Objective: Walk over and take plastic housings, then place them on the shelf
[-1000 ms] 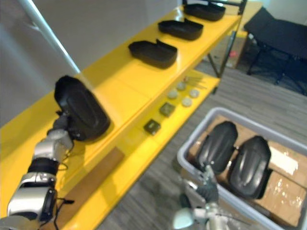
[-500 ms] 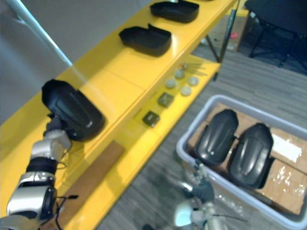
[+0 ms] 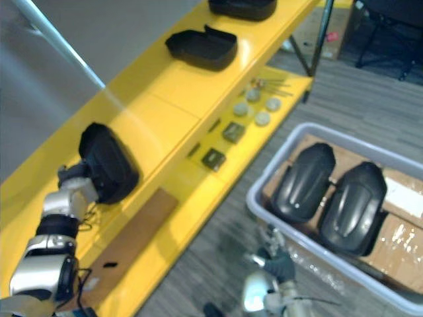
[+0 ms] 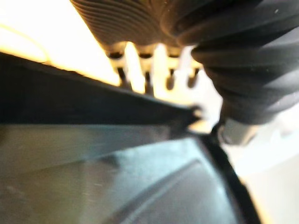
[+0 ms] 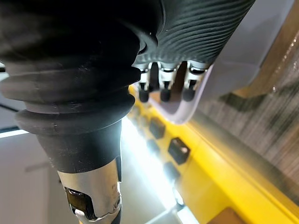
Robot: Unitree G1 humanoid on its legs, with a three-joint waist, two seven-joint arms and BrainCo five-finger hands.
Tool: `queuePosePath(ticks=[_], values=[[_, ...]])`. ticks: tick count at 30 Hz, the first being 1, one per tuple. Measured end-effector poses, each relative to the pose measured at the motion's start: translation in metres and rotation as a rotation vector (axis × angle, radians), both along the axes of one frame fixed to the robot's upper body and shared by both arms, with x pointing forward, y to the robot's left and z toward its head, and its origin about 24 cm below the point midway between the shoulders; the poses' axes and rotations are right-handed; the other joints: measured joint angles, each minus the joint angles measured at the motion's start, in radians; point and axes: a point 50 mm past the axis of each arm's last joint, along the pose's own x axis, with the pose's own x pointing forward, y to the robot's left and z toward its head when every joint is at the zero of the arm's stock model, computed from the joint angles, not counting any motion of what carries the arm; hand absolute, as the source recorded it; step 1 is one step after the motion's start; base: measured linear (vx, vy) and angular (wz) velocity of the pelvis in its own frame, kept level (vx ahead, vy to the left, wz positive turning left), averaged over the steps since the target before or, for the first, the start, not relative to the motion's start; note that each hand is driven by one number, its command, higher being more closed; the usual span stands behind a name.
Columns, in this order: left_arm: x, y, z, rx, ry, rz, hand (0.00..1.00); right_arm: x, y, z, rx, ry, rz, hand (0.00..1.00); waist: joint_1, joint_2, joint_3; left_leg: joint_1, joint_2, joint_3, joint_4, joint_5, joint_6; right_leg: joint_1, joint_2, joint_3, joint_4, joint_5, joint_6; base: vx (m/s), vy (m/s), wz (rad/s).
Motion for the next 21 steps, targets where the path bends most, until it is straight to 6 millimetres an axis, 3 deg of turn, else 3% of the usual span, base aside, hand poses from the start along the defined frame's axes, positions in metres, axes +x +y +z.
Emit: queuePosePath(ticks=[8,13,21], values=[[0.0,0.001,0.007,-0.05,-0.12,0.119,0.0,-0.005,0.002,-0.002,0.006,0.018,0.005,0.0,-0.001,0.0,0.0,0.022,0.001,-0.003,-0.001,0.003,-0.001,0.023,-0.001,-0.005,-0.004,-0.002,-0.001,0.0,0.0,0.0],[-0.005,0.01,0.028,-0.008,-0.291,0.297,0.0,-0.011,0.002,-0.005,0.007,0.039,-0.002,0.0,-0.003,0.0,0.0,0.034,-0.004,-0.008,-0.006,0.0,0.004,0.047,-0.016,-0.033,-0.016,0.002,0.004,-0.02,0.023,0.05],[-0.016,0.025,0.042,-0.008,-0.38,0.481,0.0,-0.021,0.002,-0.008,0.019,0.057,-0.017,0.0,0.001,0.001,-0.009,0.049,-0.002,-0.036,-0.015,0.0,0.003,0.098,-0.019,-0.06,-0.058,0.027,0.016,0.02,0.01,0.1]])
